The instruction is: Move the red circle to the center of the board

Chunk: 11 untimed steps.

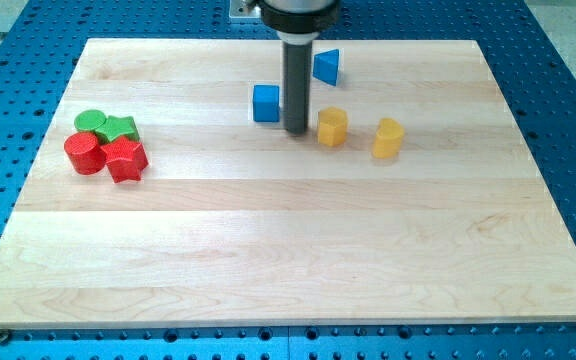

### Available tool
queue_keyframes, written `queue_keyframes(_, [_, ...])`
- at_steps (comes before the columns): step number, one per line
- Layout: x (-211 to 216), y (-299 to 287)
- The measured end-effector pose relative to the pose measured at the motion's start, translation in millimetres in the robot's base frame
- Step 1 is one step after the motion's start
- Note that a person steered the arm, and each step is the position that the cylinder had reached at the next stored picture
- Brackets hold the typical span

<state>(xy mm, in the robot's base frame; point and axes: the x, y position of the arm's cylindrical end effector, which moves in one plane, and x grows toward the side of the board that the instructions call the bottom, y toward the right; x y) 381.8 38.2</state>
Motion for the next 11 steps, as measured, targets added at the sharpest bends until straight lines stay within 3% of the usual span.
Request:
queue_keyframes(1, [12.0, 24.3])
queue_keyframes(2, [86.5, -45.3])
queue_keyframes(3, [135.1, -189.7])
queue_keyframes(4, [107.4, -339.2])
queue_keyframes(5, [85.9, -341.8])
queue_keyframes(6, [71.5, -304.6])
queue_keyframes(7, [61.7, -335.0])
queue_keyframes(8, [40.6, -327.1])
queue_keyframes(10, [47.9, -125.7])
queue_keyframes(11, [47.9, -103.3])
